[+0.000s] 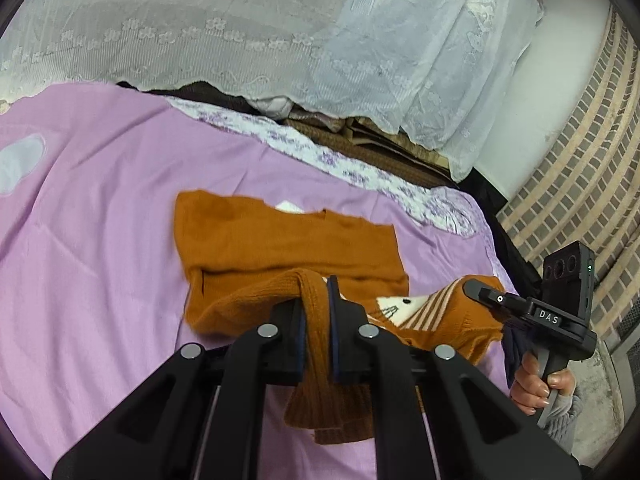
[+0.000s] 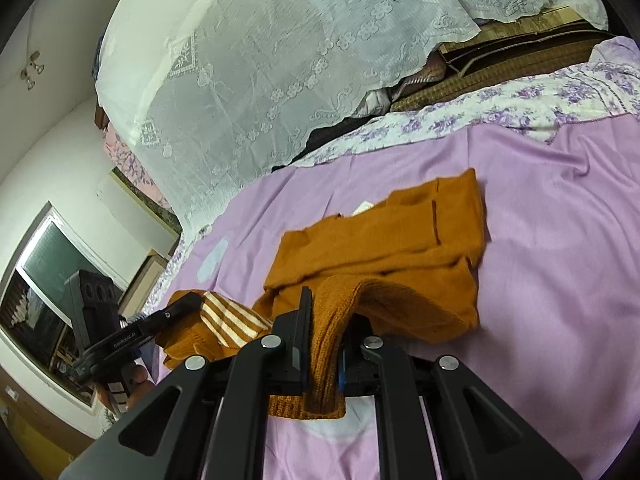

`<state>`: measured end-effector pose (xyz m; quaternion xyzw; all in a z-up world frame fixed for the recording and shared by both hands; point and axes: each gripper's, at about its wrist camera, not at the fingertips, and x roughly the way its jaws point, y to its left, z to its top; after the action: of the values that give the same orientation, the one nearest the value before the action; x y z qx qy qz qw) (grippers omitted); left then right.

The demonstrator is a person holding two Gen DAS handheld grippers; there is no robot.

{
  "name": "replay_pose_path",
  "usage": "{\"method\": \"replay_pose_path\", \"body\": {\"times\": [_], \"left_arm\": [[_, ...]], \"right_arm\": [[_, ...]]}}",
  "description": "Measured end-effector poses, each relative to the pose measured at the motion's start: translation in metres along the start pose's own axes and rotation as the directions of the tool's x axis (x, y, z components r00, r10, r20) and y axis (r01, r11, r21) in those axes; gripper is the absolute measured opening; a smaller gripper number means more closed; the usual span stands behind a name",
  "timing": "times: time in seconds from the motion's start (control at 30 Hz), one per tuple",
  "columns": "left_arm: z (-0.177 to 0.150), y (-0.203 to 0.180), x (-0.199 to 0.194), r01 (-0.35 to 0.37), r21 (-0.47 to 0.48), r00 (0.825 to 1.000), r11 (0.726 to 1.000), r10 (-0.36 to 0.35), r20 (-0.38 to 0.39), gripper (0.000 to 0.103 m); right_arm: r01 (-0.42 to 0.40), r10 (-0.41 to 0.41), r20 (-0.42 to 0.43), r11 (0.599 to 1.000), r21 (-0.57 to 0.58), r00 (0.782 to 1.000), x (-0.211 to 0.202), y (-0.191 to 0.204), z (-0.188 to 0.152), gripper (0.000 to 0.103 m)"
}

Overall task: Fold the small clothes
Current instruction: 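Lift the ribbed hem with both tools and carry it toward the collar, then lay the hem down over the collar and open both tools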

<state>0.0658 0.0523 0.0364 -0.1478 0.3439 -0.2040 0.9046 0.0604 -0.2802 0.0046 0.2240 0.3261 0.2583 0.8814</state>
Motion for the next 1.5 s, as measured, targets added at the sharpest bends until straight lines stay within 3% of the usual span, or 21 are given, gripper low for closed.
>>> {"method": "replay_pose_path", "body": {"times": [0.8,0.93,1.03,1.1,1.13,1.27,1.3,1.37,1.43,1.5], "left_arm": [[0.06,0.034,0.072,-0.062,-0.041,0.998,0.997,0.062,0.001,0.008],[0.064,0.047,0.098,-0.104,-0.064,0.994,0.992,0.103,-0.022,0.008],[0.063,0.062,0.123,-0.137,-0.099,0.989,0.986,0.13,-0.07,0.008],[0.061,0.073,0.141,-0.164,-0.127,0.983,0.978,0.151,-0.108,0.011],[0.059,0.08,0.151,-0.183,-0.147,0.978,0.972,0.165,-0.129,0.015],[0.053,0.102,0.163,-0.145,-0.211,0.982,0.967,0.115,-0.149,0.015],[0.052,0.102,0.16,-0.133,-0.211,0.985,0.968,0.104,-0.141,0.018],[0.054,0.1,0.148,-0.113,-0.2,0.99,0.973,0.093,-0.108,0.03],[0.054,0.096,0.129,-0.123,-0.18,0.992,0.976,0.115,-0.054,0.057],[0.055,0.093,0.116,-0.145,-0.152,0.989,0.978,0.144,-0.019,0.061]], "right_arm": [[-0.011,0.013,-0.011,0.991,0.136,1.0,0.075,-0.047,0.061,0.013],[0.01,-0.007,-0.016,0.983,0.181,1.0,0.093,-0.061,0.069,0.014],[0.054,-0.049,-0.026,0.972,0.229,0.998,0.108,-0.079,0.074,0.019],[0.066,-0.056,-0.043,0.957,0.284,0.997,0.12,-0.096,0.074,0.033],[0.064,-0.052,-0.047,0.944,0.323,0.998,0.124,-0.107,0.073,0.035],[-0.024,0.037,-0.026,0.926,0.378,0.999,0.124,-0.127,0.07,0.037],[-0.044,0.054,-0.017,0.927,0.372,0.998,0.12,-0.126,0.071,0.043],[-0.068,0.069,0.008,0.938,0.341,0.998,0.11,-0.121,0.073,0.047],[-0.067,0.065,0.017,0.955,0.29,0.998,0.099,-0.111,0.075,0.047],[-0.061,0.059,0.015,0.97,0.236,0.998,0.089,-0.099,0.073,0.047]]}}
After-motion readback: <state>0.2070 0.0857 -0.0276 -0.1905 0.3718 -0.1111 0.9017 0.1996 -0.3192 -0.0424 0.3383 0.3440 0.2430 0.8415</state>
